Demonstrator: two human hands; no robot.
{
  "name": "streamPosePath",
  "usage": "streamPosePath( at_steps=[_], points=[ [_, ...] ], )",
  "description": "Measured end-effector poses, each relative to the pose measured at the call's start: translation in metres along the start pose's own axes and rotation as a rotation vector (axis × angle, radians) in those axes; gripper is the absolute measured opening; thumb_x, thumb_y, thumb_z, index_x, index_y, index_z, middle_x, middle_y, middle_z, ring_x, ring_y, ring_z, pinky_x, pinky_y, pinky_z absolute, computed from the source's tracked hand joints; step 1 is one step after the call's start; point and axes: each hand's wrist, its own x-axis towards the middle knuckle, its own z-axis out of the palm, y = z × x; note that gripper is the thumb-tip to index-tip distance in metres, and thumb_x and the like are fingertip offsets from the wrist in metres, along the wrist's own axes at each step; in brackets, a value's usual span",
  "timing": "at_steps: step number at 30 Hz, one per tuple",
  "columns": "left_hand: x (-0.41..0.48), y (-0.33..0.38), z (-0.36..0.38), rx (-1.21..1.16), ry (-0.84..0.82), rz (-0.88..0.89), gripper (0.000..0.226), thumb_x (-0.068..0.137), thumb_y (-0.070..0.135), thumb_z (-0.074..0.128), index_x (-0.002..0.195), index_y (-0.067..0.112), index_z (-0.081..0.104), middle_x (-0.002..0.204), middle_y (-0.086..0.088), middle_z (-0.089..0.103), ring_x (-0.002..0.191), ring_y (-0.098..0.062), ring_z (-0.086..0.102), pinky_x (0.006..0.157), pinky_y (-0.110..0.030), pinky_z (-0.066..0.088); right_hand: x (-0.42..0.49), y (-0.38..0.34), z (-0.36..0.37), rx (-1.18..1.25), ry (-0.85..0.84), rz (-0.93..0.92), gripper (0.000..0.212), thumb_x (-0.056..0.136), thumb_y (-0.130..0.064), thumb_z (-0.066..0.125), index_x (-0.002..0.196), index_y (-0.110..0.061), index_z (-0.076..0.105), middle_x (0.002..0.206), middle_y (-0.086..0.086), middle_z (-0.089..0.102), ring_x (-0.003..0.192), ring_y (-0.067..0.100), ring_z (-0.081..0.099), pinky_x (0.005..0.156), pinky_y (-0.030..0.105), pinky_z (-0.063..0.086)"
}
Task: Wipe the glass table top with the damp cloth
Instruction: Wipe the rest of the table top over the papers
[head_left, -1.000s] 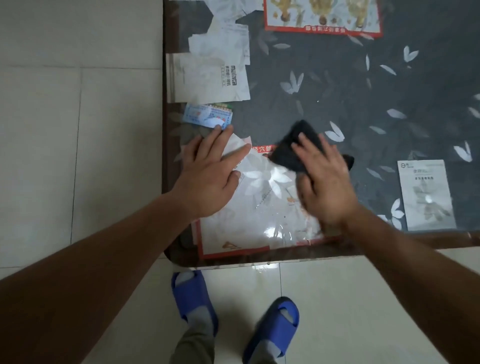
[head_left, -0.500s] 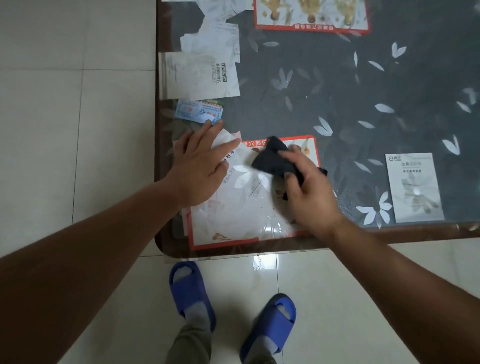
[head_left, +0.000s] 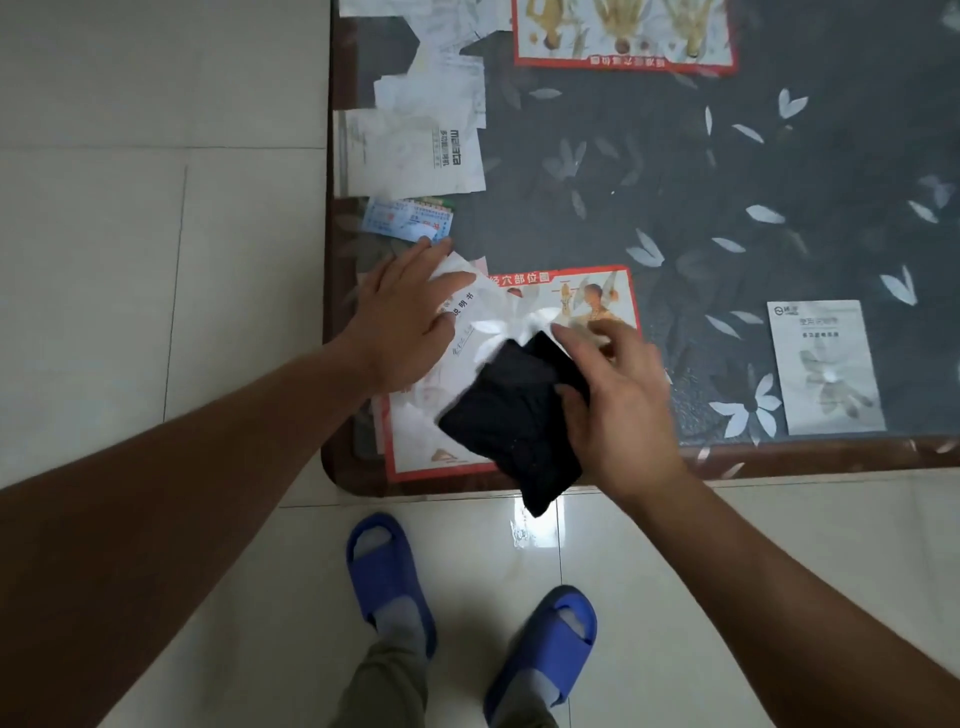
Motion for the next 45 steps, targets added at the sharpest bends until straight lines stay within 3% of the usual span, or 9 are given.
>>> streamPosePath(
  at_steps=[4,8,11,17,27,35,39,42,45],
  points=[
    [-0.033,0.005,0.007,0.135,0.183,-0.069,0.049,0.091,0.036,0.038,0.134,0.019,0.053,0.153,-0.013,0.037,0.145,-0.034,0.027,0.115,-0.061,0.016,-0.024,-0.014,0.014,-0.132,-0.036,-0.180,0.043,0.095,-0.035,0.055,0.135,-0.022,0.059,0.153,0.014,0.041,0.142,0.040,0.030,0.117,0.052,0.025],
    [-0.072,0.006,0.022,0.207,0.107,-0.227,0.053,0.095,0.046,0.026,0.145,0.031,0.038,0.163,-0.007,0.013,0.150,-0.029,0.006,0.115,-0.061,0.007,-0.040,-0.012,0.046,-0.368,-0.217,-0.308,0.058,0.102,-0.051,0.033,0.155,-0.029,0.030,0.166,0.008,0.015,0.153,0.034,0.006,0.120,0.059,0.012],
    [-0.087,-0.001,0.029,0.149,0.021,-0.217,0.061,0.094,0.053,0.014,0.153,0.038,0.018,0.165,0.002,-0.005,0.151,-0.023,-0.008,0.117,-0.057,0.003,-0.026,0.032,0.032,-0.417,-0.120,-0.150,0.062,0.098,-0.053,0.033,0.155,-0.030,0.032,0.165,0.007,0.019,0.152,0.035,0.012,0.121,0.058,0.011],
    [-0.090,-0.006,0.029,-0.037,0.036,-0.237,0.060,0.092,0.054,0.008,0.150,0.047,0.020,0.163,0.014,-0.008,0.148,-0.009,-0.016,0.119,-0.046,-0.010,-0.028,0.052,0.020,-0.318,-0.013,0.084,0.058,0.098,-0.049,0.026,0.152,-0.030,0.037,0.164,0.002,0.024,0.152,0.031,0.013,0.121,0.055,0.009],
    [-0.087,-0.019,0.015,-0.328,0.041,-0.195,0.070,0.091,0.052,0.007,0.152,0.027,0.028,0.163,0.010,0.009,0.150,-0.008,-0.006,0.118,-0.038,-0.009,-0.063,-0.130,0.139,-0.170,0.081,0.010,0.051,0.102,-0.031,0.036,0.151,-0.018,0.040,0.163,0.000,0.028,0.153,0.027,0.016,0.121,0.051,0.015],
    [-0.081,-0.016,0.021,-0.140,0.042,-0.231,0.061,0.095,0.044,0.013,0.152,0.027,0.028,0.164,0.010,0.008,0.150,-0.011,-0.005,0.117,-0.047,-0.001,-0.067,-0.066,0.114,-0.405,0.028,-0.308,0.050,0.099,-0.045,0.044,0.145,-0.027,0.049,0.160,0.007,0.033,0.148,0.034,0.028,0.118,0.054,0.022],
    [-0.083,-0.010,0.025,-0.070,-0.013,-0.256,0.053,0.103,0.037,0.024,0.154,0.031,0.013,0.164,0.012,-0.007,0.148,-0.009,-0.015,0.117,-0.047,-0.007,-0.054,-0.011,0.072,-0.403,0.081,-0.047,0.054,0.098,-0.049,0.039,0.147,-0.029,0.047,0.162,0.007,0.030,0.149,0.034,0.024,0.120,0.054,0.016],
    [-0.085,-0.009,0.024,0.000,-0.053,-0.240,0.056,0.103,0.038,0.019,0.155,0.030,0.001,0.162,0.011,-0.017,0.146,-0.009,-0.024,0.118,-0.048,-0.010,-0.025,0.006,0.050,-0.329,0.073,0.329,0.060,0.098,-0.054,0.020,0.154,-0.037,0.029,0.167,-0.001,0.011,0.154,0.029,0.001,0.121,0.057,0.000],
    [-0.083,-0.006,0.024,-0.024,-0.050,-0.260,0.055,0.103,0.038,0.019,0.155,0.032,0.003,0.162,0.014,-0.016,0.146,-0.006,-0.023,0.119,-0.047,-0.010,-0.009,-0.022,0.064,-0.341,0.041,0.311,0.059,0.097,-0.051,0.021,0.155,-0.040,0.021,0.167,-0.005,0.007,0.153,0.033,-0.004,0.117,0.065,-0.005]
  ],
)
